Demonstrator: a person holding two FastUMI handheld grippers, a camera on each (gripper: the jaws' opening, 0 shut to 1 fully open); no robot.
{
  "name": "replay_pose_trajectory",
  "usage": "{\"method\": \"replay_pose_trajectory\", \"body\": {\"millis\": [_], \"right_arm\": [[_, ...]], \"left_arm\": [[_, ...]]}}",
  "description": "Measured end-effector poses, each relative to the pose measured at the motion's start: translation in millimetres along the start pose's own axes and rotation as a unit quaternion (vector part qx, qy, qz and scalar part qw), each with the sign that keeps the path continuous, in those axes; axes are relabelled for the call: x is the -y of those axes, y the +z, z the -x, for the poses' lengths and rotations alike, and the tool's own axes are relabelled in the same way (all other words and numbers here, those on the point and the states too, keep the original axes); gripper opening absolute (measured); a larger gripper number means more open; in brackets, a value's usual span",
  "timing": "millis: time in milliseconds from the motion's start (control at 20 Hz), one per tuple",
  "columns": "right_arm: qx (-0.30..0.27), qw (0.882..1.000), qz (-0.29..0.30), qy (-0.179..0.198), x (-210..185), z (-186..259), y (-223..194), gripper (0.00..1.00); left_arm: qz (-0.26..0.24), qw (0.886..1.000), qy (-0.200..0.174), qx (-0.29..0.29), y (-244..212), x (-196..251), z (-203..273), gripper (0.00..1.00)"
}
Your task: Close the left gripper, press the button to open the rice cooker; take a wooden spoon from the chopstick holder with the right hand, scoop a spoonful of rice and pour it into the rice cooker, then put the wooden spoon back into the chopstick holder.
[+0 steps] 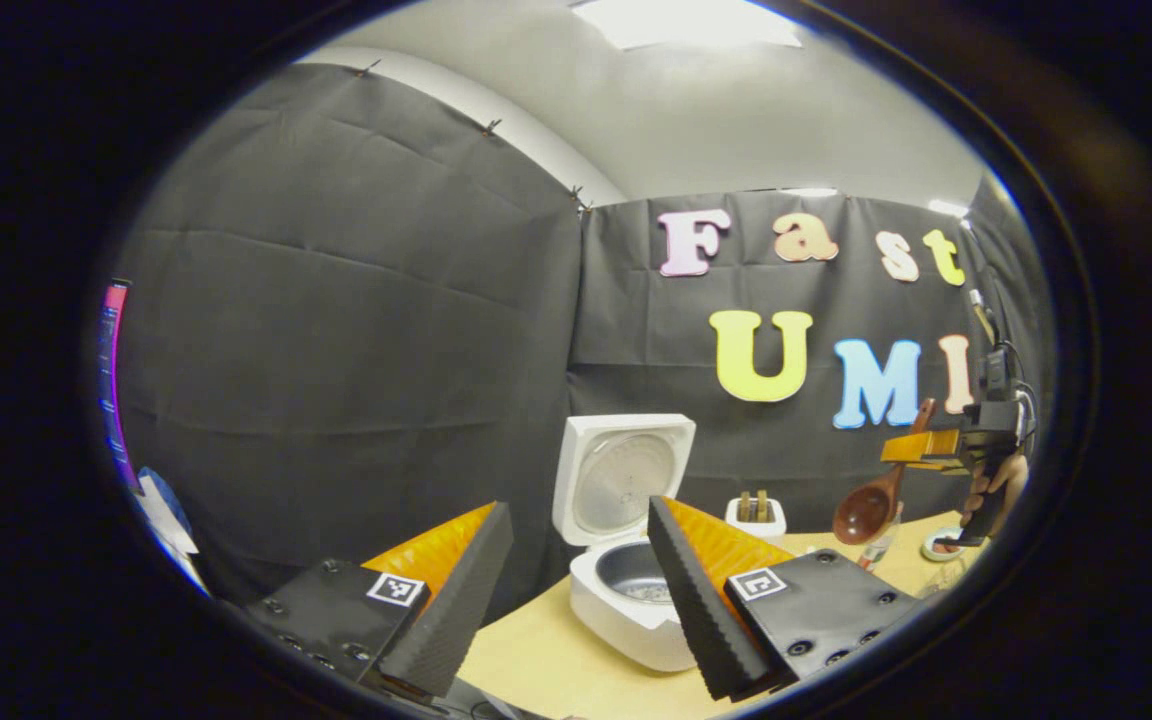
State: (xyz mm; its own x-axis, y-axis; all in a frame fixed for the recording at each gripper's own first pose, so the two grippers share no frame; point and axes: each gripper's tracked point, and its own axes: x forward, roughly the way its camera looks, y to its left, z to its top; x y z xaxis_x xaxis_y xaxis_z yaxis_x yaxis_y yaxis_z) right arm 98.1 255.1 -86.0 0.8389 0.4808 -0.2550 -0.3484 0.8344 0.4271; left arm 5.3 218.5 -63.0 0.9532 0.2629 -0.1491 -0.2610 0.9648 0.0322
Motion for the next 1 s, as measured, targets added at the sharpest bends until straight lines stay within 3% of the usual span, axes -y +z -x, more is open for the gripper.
{"method": "replay_pose_trajectory", "body": {"millis": [600, 1000], "right_arm": [[0.039, 0.991, -0.016, -0.129, 161, 89, 42, 0.11], [0.033, 0.978, -0.03, -0.202, 250, 135, 24, 0.11]], "left_arm": [[-0.004, 0.997, -0.076, 0.026, 27, 108, -5, 0.94], [-0.018, 0.993, -0.112, 0.027, 33, 160, 0, 0.95]]}}
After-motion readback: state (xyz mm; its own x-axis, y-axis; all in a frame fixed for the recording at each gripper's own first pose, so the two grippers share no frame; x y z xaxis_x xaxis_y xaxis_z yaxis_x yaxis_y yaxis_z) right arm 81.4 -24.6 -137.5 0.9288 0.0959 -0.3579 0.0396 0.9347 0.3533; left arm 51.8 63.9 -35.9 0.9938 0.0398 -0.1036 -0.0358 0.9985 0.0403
